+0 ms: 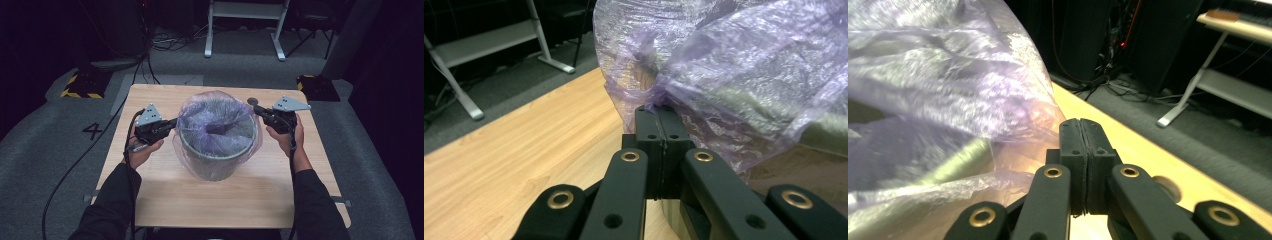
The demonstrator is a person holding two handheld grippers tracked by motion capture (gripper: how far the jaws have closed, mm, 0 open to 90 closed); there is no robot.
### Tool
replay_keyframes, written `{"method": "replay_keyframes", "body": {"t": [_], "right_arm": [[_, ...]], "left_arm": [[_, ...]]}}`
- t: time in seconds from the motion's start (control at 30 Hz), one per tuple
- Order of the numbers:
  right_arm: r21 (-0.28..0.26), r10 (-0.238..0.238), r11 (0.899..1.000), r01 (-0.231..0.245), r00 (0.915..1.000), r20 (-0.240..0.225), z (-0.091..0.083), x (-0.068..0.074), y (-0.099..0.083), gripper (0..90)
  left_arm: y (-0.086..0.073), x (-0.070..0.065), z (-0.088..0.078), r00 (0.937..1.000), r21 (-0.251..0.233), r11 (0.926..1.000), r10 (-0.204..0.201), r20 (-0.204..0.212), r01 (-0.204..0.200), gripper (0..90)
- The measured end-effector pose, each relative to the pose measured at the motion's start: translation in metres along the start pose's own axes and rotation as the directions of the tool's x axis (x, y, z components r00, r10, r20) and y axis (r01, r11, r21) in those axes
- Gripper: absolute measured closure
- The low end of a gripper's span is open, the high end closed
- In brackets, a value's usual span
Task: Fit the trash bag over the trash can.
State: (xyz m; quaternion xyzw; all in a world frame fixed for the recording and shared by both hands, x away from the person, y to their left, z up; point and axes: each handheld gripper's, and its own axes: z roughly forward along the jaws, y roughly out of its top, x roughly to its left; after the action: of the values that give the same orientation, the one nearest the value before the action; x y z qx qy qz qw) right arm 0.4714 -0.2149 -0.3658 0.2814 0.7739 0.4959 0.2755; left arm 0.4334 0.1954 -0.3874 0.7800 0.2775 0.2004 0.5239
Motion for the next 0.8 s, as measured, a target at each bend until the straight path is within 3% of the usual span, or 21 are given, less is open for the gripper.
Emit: {"method": "replay_keyframes", "body": {"t": [0.17,0.47,0.6,0.8], "right_arm": [[0.028,0.036,0.999,-0.036,0.9993,-0.010,0.010,-0.003,-0.010,89.6],[0.064,0.087,0.994,-0.085,0.9958,-0.030,0.026,-0.002,-0.029,90.0],[0.071,0.098,0.993,-0.095,0.9947,-0.033,0.031,0.000,-0.033,90.0],[0.088,0.108,0.991,-0.105,0.9934,-0.038,0.037,0.002,-0.038,90.0]], "left_arm": [[-0.004,0.005,0.016,0.9991,0.014,0.9990,-0.042,0.007,0.042,89.7],[-0.008,0.009,0.031,0.9990,0.040,0.9982,-0.045,0.001,0.045,89.7],[-0.013,0.012,0.036,0.9976,0.044,0.9967,-0.069,0.003,0.068,89.7],[-0.021,0.014,0.046,0.9969,0.090,0.9930,-0.077,0.011,0.076,89.8]]}}
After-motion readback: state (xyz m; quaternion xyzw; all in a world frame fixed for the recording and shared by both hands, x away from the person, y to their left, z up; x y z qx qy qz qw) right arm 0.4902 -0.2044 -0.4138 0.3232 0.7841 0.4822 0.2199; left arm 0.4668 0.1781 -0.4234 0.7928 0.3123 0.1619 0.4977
